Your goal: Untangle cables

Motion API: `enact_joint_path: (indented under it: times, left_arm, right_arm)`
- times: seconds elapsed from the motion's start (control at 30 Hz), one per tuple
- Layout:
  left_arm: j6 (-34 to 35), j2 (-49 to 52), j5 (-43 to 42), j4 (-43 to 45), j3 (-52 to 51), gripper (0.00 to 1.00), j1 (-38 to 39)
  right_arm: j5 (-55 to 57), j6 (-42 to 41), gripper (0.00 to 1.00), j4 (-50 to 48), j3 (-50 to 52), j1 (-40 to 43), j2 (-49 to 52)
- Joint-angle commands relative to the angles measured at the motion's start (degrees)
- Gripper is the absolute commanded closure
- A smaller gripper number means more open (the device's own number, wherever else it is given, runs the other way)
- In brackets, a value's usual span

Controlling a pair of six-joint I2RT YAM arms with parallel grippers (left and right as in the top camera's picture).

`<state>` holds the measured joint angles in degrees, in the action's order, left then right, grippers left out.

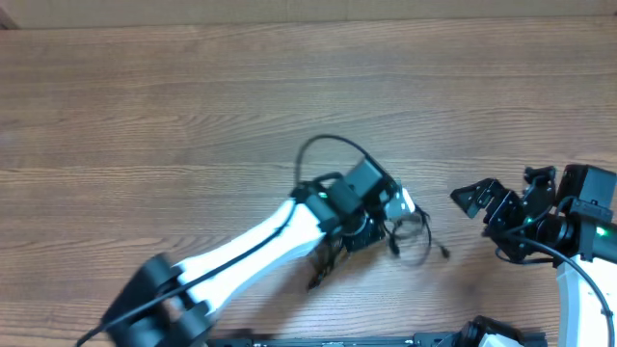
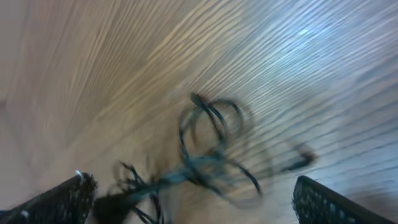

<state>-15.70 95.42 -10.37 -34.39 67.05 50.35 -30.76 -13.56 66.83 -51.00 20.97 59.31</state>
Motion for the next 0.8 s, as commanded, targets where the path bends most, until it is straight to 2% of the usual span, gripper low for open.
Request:
enact_joint_path:
  times: [0.0, 0.27, 0.4, 0.53, 0.63, 0.77]
  left_arm:
    - [2.91, -6.86, 0.22, 2.4, 0.35, 0.96, -1.16]
    - [6.1, -14.82, 0.24, 9.9, 0.35, 0.96, -1.36]
    - [9.22, -16.41, -0.11, 11.58, 0.37, 0.96, -1.36]
    - [9.86, -17.49, -7.21, 12.61, 0.42, 0.96, -1.36]
    - [11.32, -18.56, -13.81, 14.14, 0.42, 0.96, -1.36]
    - [14.38, -20.83, -17.77, 17.09, 0.59, 0.96, -1.38]
  right_arm:
    - [-6.36, 9.86, 0.0, 1.64, -0.72, -0.02, -0.13]
    - [-10.75, 18.01, 0.0, 3.72, -0.72, -0.02, -0.13]
    - [-13.03, 18.36, 0.0, 3.13, -0.72, -0.02, -0.13]
    - [-12.79, 18.32, 0.0, 1.03, -0.72, 0.0, -0.13]
    - [-11.32, 16.48, 0.0, -1.64, -0.72, 0.0, -0.13]
    - [-1.73, 8.13, 0.0, -3.61, -0.72, 0.0, 0.44]
